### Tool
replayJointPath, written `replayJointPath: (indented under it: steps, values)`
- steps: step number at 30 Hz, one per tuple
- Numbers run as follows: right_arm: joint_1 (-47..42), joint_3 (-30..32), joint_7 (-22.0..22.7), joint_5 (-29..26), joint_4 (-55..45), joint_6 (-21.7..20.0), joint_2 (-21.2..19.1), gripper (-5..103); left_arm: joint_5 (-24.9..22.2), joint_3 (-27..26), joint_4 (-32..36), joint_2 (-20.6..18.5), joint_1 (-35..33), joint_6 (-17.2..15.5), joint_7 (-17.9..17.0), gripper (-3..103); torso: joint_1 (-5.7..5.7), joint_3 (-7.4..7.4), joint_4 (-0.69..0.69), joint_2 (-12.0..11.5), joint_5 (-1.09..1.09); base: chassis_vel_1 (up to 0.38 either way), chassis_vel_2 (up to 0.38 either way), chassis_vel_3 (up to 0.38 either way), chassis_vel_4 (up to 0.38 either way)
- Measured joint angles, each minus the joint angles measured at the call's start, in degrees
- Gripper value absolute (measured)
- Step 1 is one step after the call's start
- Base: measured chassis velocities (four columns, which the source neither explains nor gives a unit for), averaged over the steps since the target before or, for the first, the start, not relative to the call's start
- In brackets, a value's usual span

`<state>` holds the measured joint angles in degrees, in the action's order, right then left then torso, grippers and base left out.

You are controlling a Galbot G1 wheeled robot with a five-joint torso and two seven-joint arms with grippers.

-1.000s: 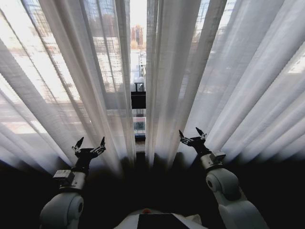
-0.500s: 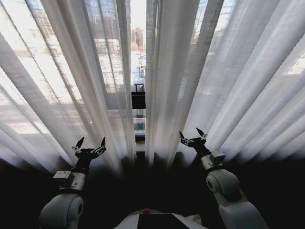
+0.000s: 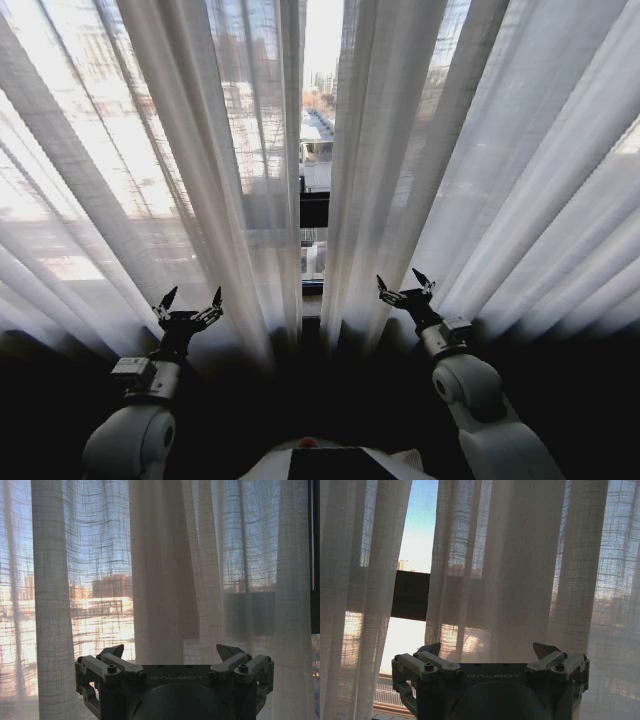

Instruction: Open the curtains by pulling them apart, changing their state from closed to fully open.

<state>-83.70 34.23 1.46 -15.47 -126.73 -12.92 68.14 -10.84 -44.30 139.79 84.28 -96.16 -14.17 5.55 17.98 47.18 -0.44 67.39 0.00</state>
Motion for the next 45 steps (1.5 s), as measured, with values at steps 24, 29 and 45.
replayJointPath:
  steps: [24, 29, 45]
  values:
    - [2.37, -0.56, 1.48, -13.50, 0.95, -5.17, -2.43, 100, -0.22, -0.21, 0.84, 0.44, -1.08, 0.10, 0.01, 100, 0.02, 0.01, 0.00, -0.01, 0.03, 0.090, 0.087, -0.079, -0.091]
    - [4.29, -1.16, 1.44, -15.86, 0.05, -8.58, -3.24, 100, -0.22, -0.26, 1.14, 0.82, -1.58, 0.25, 0.00, 100, 0.01, 0.00, 0.00, 0.00, -0.02, 0.000, 0.000, 0.000, 0.000]
    - [17.42, -14.50, 8.21, -22.48, 5.62, -10.06, -11.28, 100, -0.16, -3.82, 3.45, 5.62, -1.08, -0.81, 1.44, 100, 0.01, 0.00, -0.01, -0.01, 0.02, 0.000, 0.000, 0.000, 0.000]
